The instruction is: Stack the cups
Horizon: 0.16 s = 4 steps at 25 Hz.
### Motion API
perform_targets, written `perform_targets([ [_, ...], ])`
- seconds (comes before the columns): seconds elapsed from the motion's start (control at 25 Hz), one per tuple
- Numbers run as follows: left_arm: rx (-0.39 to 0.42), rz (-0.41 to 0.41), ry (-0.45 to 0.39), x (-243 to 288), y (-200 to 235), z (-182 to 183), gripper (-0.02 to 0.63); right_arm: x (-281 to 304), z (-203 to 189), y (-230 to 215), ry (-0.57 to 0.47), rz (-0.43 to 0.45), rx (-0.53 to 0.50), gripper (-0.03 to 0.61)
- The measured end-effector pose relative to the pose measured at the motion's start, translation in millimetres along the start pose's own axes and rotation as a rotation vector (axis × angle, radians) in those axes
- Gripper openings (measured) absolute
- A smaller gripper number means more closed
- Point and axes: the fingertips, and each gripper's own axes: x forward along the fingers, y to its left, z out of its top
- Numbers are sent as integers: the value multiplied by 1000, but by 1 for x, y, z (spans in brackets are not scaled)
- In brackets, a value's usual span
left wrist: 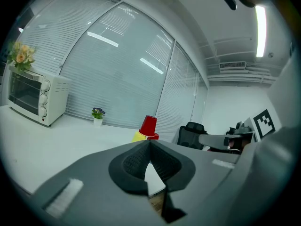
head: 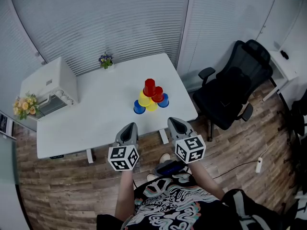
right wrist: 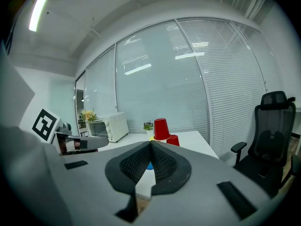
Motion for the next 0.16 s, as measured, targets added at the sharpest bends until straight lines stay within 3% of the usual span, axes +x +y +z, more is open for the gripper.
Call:
perform_targets([
  [0.16,-6,0,1,0,-1,-2,2,-1,-3,-2,6,-1,4,2],
])
